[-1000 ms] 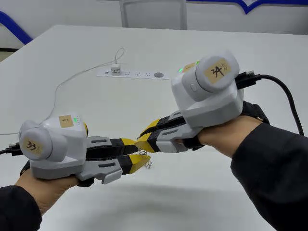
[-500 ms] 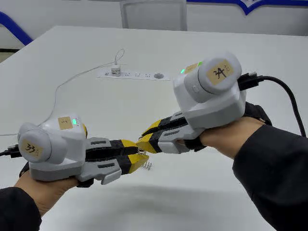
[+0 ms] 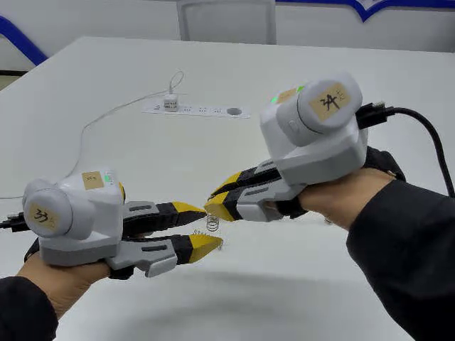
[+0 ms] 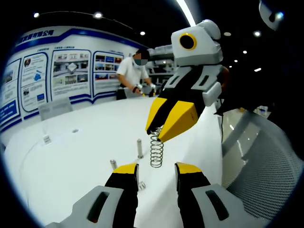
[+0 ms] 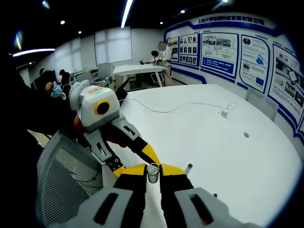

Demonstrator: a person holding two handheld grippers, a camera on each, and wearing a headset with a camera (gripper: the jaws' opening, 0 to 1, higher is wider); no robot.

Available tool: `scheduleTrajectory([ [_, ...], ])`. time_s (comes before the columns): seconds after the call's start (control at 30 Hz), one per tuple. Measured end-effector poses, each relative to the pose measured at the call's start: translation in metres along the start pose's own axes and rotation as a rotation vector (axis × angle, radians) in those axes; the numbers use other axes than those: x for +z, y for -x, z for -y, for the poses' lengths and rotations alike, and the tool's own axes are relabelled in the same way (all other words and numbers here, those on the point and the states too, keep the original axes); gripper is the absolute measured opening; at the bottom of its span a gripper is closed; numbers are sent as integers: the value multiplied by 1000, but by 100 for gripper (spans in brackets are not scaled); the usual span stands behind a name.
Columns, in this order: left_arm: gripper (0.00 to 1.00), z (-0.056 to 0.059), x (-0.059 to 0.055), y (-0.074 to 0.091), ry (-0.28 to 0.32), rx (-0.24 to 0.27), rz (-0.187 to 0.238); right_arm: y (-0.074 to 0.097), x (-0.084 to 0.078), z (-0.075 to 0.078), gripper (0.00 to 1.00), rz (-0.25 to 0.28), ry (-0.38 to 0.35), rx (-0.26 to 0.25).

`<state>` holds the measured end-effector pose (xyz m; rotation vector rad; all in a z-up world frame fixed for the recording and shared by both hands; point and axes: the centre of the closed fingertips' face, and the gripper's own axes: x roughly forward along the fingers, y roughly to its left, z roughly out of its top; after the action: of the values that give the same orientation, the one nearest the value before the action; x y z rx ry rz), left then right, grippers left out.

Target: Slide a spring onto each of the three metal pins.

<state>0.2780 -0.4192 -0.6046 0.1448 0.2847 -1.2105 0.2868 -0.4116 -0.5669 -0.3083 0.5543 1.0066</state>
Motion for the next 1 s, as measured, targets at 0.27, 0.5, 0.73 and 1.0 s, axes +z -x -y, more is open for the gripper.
scheduleTrajectory([
  [0.27,42,-3,-6,8,28,18,-12,10,-3,16,11,1,-11,-37],
  [0.5,48,-11,-12,16,50,52,-17,21,-4,34,11,4,-21,-87],
  [0.73,53,-15,-16,22,68,77,-23,33,-7,57,11,11,-40,-147],
  [1.0,57,-17,-18,23,74,90,-26,38,-18,79,11,-12,-49,-213],
])
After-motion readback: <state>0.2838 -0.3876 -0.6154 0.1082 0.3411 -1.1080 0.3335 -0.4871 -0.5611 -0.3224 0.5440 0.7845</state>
